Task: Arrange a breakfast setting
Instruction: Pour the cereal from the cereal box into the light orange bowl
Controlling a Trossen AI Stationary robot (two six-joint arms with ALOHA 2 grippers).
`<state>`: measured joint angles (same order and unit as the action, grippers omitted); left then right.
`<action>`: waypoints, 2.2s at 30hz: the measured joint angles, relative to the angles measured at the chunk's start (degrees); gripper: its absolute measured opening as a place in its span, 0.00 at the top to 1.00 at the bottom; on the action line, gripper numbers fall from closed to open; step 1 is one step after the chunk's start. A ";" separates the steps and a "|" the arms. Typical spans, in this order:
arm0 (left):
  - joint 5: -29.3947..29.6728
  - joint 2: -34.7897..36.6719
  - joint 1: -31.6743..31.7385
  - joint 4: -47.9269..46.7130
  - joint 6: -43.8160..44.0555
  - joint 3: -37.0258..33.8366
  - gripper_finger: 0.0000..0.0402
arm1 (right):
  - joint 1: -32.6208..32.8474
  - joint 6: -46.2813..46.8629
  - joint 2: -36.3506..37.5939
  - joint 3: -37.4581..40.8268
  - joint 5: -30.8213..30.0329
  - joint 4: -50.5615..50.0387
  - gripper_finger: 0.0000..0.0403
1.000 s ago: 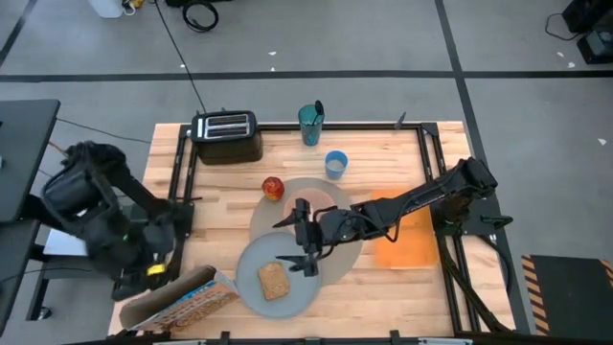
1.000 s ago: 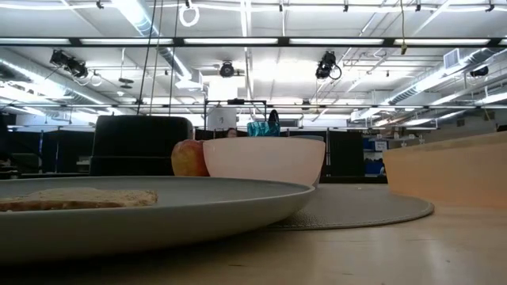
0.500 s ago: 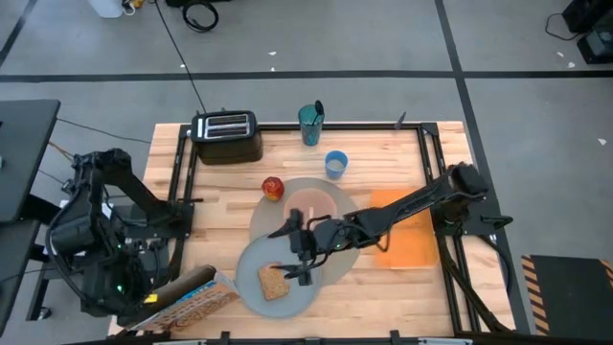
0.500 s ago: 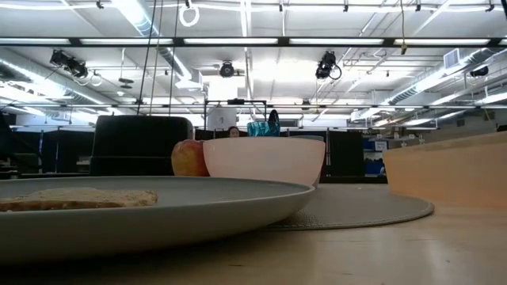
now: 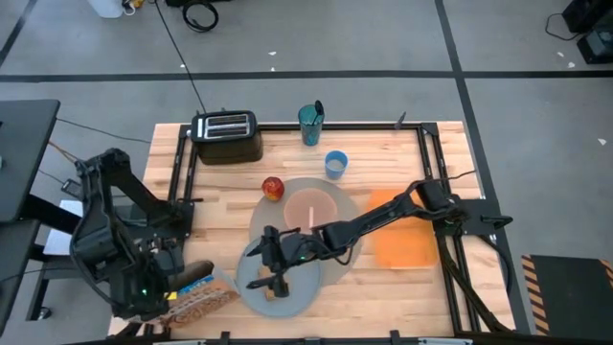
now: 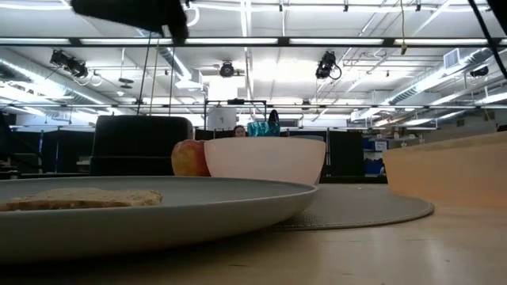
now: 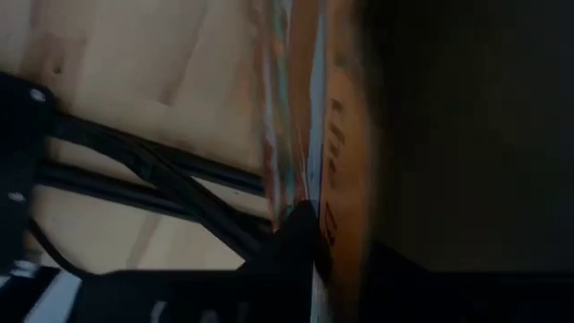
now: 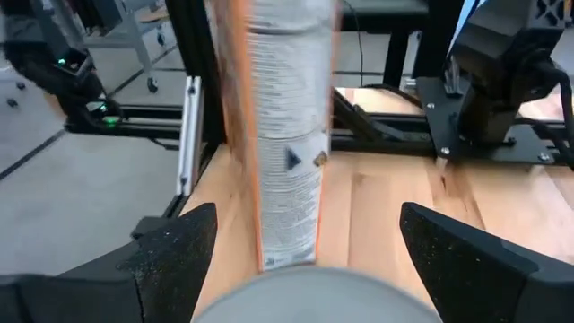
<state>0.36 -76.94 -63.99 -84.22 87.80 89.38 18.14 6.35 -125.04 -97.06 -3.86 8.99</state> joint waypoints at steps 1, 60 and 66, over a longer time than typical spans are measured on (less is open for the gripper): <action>-1.18 0.02 0.19 0.18 0.03 0.69 0.98 | -0.22 -0.02 -0.81 -1.18 0.47 -0.08 0.11; 8.12 2.34 34.07 8.39 -58.07 18.23 0.98 | -1.48 10.56 18.35 -4.00 0.46 -28.47 0.43; 8.20 3.86 35.25 10.06 -60.68 18.23 0.97 | -1.52 10.60 18.42 -4.01 0.30 -27.06 0.71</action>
<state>8.56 -73.08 -28.74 -74.16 27.12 107.61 16.62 16.95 -106.61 -101.06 -3.56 -18.07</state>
